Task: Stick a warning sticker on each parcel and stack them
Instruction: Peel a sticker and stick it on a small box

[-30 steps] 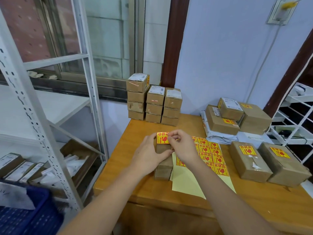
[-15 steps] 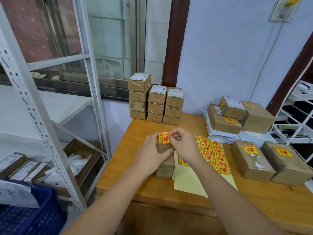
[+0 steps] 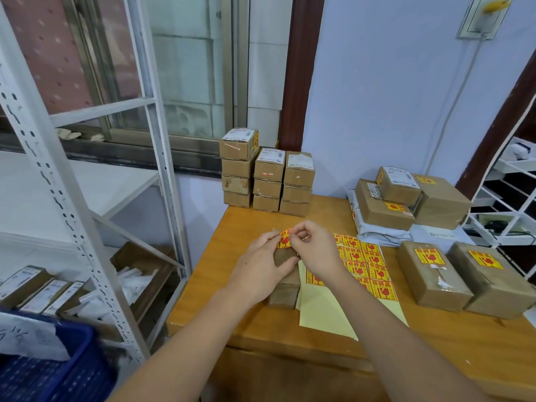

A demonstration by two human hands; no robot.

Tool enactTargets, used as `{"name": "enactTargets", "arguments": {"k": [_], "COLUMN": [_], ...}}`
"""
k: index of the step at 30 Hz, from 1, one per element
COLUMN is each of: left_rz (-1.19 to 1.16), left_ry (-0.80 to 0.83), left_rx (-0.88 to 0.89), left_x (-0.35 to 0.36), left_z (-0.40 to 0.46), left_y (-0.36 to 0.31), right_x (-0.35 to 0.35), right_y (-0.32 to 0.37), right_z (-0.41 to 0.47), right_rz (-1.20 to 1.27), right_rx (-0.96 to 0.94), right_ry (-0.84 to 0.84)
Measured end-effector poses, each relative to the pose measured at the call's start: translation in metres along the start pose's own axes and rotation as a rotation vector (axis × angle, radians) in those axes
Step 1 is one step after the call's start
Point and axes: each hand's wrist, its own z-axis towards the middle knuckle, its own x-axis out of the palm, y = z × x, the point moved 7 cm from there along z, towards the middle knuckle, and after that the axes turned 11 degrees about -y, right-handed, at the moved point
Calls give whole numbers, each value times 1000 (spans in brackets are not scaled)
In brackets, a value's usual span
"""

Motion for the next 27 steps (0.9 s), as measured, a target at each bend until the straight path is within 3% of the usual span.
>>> {"name": "enactTargets", "arguments": {"k": [5, 11, 18, 27], "left_rz": [87, 131, 98, 68], "left_ry": [11, 25, 33, 38], "left_rx": [-5, -25, -26, -34], "left_x": [-1, -1, 0, 1], "left_z": [-2, -2, -3, -2], "left_y": [-3, -5, -3, -2], "right_x": [-1, -10, 18, 22], "right_y": [-4, -18, -21, -27], "right_z": [6, 14, 19, 20], "right_rz": [36, 83, 99, 176], "right_rx": [32, 118, 179, 235], "right_ry": [5, -104, 114, 80]}}
